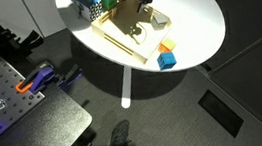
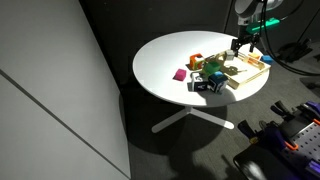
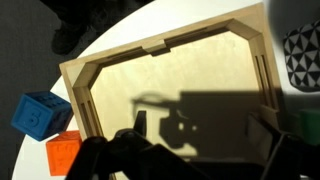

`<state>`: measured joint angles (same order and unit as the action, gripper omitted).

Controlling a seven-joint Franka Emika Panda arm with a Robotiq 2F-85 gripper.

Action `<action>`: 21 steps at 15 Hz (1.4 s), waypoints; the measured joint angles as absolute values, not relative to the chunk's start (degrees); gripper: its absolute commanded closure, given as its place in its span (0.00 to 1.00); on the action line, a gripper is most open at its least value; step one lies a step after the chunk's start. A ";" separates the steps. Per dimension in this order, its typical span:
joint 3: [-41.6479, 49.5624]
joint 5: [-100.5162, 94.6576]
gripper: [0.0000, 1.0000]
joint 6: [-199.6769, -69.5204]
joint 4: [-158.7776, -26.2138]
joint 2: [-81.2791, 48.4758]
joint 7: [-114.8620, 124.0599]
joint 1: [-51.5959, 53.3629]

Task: Pick up the orange block and put it on the table

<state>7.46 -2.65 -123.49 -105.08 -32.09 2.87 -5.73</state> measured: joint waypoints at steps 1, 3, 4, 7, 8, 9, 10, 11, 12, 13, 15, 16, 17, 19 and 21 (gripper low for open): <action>7.30 -2.65 0.00 -122.09 -106.08 -30.89 2.76 -5.56; 7.00 -2.65 0.00 -120.21 -108.03 -28.53 2.52 -5.28; 6.84 -2.65 0.00 -119.59 -109.05 -27.32 2.36 -5.17; 6.26 -2.66 0.00 -119.33 -112.44 -23.52 1.93 -4.99; 6.08 -2.66 0.00 -119.49 -113.62 -22.20 1.82 -4.93; 5.89 -2.66 0.00 -119.75 -114.88 -20.79 1.74 -4.88; 5.73 -2.66 0.00 -120.12 -116.05 -19.46 1.68 -4.86; 5.59 -2.66 0.00 -120.58 -117.30 -18.04 1.55 -4.83; 5.49 -2.66 0.00 -121.41 -118.55 -16.66 1.39 -4.82; 5.42 -2.66 0.00 -122.46 -119.80 -15.36 1.24 -4.82; 5.38 -2.66 0.00 -125.02 -122.44 -12.75 0.81 -4.82; 5.38 -2.66 0.00 -126.45 -123.80 -11.39 0.50 -4.83; 5.38 -2.66 0.00 -127.81 -125.17 -10.00 0.05 -4.83; 5.38 -2.66 0.00 -130.31 -127.66 -7.47 -0.80 -4.83; 5.38 -2.66 0.00 -132.34 -129.75 -5.47 -1.72 -4.83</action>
